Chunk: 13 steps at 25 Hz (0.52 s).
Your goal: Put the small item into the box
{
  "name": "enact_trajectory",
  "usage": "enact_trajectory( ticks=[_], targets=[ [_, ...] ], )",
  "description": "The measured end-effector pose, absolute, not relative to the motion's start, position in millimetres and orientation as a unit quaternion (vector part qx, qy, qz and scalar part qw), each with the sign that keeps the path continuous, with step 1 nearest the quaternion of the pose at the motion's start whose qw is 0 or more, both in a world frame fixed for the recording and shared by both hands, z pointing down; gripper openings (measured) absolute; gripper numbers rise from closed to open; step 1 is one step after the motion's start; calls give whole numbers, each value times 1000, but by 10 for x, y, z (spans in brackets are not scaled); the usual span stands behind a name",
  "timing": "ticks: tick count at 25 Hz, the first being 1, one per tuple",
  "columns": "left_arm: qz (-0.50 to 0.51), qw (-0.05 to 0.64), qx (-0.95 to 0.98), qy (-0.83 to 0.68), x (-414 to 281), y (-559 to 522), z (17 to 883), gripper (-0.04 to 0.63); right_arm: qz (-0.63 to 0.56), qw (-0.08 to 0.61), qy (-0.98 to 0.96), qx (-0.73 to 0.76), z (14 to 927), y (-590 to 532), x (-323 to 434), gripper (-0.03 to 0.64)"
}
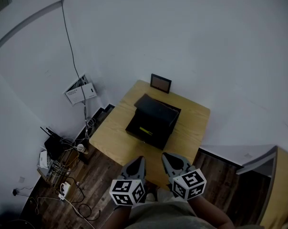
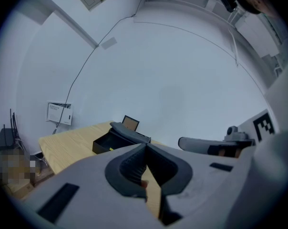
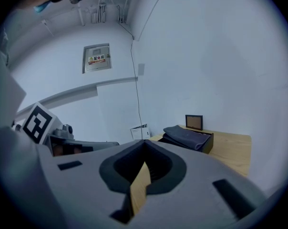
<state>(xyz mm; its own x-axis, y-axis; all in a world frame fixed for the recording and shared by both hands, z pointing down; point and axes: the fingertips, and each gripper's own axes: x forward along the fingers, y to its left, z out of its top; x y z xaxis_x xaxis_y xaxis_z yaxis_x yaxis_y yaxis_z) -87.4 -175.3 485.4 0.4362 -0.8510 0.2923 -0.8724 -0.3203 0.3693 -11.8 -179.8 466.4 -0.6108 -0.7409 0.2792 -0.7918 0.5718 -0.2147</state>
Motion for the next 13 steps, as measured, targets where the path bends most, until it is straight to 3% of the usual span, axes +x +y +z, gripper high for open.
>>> enact_trajectory(
  ticks=[13],
  targets=[
    [16, 240, 815, -528, -785, -1795, 4824, 3, 150, 71, -884, 437, 4585, -1827, -39, 0]
  ],
)
